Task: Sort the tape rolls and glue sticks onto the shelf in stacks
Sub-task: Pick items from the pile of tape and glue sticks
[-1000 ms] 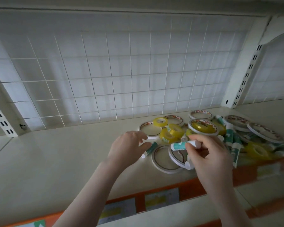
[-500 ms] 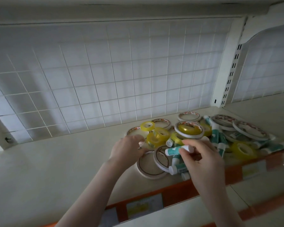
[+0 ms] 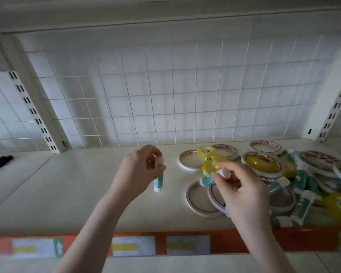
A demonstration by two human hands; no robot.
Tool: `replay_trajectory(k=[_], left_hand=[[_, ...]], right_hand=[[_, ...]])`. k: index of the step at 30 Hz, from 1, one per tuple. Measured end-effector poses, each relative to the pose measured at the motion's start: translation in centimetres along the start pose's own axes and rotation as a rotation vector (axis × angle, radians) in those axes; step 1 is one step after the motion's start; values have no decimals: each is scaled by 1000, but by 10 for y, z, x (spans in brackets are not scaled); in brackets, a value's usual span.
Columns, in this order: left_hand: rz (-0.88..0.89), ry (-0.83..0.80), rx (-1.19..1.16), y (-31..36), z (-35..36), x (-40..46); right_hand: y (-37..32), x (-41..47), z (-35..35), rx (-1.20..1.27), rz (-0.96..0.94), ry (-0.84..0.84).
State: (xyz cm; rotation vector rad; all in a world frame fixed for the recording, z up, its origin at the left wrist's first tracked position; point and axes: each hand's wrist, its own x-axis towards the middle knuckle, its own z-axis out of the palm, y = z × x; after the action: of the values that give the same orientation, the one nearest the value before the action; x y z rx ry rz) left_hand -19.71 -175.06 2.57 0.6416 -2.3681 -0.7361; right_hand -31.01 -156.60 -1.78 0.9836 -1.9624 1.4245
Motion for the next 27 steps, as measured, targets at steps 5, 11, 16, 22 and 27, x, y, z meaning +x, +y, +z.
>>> replay_trajectory(k=[5, 11, 16, 22, 27], left_hand=[[-56, 174, 6, -28, -51, -24], [-128, 374, 47, -79, -124, -61], [-145, 490, 84, -139, -198, -95], [-158, 547, 95, -228, -298, -123], [-171, 592, 112, -292, -359, -130]], right_hand=[[-37, 4, 47, 104, -31, -37], [-105, -9, 114, 241, -108, -134], [-180, -36, 178, 306, -160, -193], [-277, -68, 266, 289, -177, -193], [-339, -74, 328, 297, -201, -199]])
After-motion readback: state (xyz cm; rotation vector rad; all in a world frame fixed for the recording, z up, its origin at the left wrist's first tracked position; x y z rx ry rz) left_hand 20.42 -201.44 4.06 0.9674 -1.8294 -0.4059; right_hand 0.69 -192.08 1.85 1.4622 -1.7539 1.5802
